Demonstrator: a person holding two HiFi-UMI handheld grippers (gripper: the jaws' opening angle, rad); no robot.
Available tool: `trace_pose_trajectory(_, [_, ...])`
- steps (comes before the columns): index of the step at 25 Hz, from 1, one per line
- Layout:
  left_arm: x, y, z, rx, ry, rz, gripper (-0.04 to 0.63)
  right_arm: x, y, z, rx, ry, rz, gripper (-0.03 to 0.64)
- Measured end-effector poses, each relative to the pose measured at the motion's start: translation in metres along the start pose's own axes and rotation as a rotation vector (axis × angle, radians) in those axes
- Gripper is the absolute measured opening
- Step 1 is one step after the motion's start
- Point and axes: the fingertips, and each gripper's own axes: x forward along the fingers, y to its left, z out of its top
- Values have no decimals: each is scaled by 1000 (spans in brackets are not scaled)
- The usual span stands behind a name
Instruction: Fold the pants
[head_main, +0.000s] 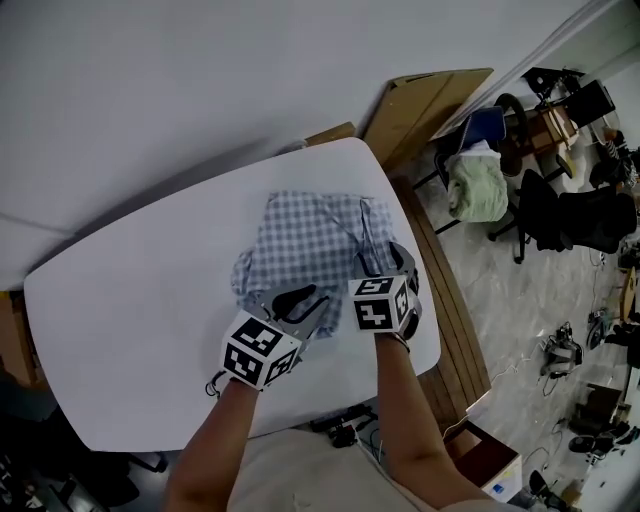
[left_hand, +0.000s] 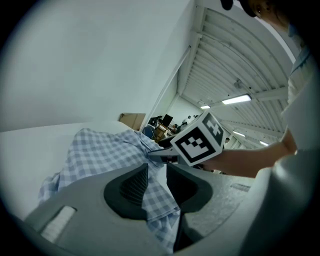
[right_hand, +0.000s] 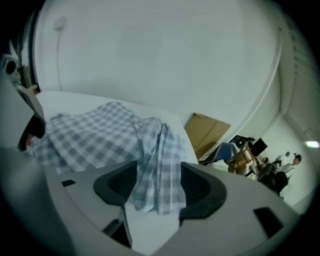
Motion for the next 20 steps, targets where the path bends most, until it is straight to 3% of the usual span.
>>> trace_pose_trajectory(7, [-2,6,-7,-8,12,19,120,23,0,-12,-28,83,-15,268])
trace_pose_trajectory(14, [-7,16,-8,-18,3,37,120,29,-3,-23,160,77,189,230])
trace_pose_trajectory(20, [-15,28,-17,-36,17,63,120,31,-5,-23,198,100,297,204])
